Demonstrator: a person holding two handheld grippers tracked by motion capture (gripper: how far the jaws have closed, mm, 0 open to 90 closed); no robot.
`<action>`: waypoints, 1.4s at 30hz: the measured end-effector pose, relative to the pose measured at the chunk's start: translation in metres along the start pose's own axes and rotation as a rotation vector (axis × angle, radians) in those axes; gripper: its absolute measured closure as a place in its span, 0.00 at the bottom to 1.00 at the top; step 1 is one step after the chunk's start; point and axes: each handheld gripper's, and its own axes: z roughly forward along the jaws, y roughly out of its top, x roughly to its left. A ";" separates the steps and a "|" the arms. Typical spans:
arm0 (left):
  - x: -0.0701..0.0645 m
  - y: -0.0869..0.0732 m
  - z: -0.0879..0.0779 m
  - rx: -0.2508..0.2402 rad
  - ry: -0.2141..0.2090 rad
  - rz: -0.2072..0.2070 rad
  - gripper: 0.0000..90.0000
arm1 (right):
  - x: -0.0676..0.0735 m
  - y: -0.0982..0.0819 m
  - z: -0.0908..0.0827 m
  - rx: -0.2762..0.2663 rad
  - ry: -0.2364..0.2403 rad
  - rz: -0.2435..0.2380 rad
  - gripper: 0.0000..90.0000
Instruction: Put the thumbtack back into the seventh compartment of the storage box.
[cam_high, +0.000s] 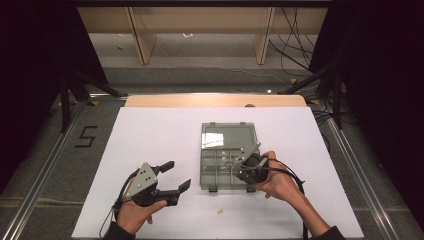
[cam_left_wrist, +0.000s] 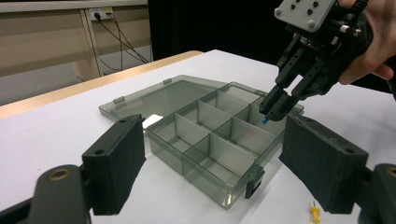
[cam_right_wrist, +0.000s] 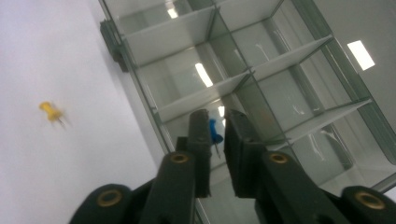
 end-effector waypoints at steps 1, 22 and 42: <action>0.000 0.000 0.000 0.000 0.000 0.000 0.23 | 0.000 0.000 0.000 -0.011 0.004 0.013 0.84; 0.000 0.000 0.000 0.000 -0.001 0.004 0.23 | 0.031 0.014 -0.019 -0.148 0.089 -0.060 0.43; 0.002 0.000 0.000 -0.013 -0.010 0.009 0.23 | 0.060 0.018 -0.008 -0.091 0.156 -0.164 0.41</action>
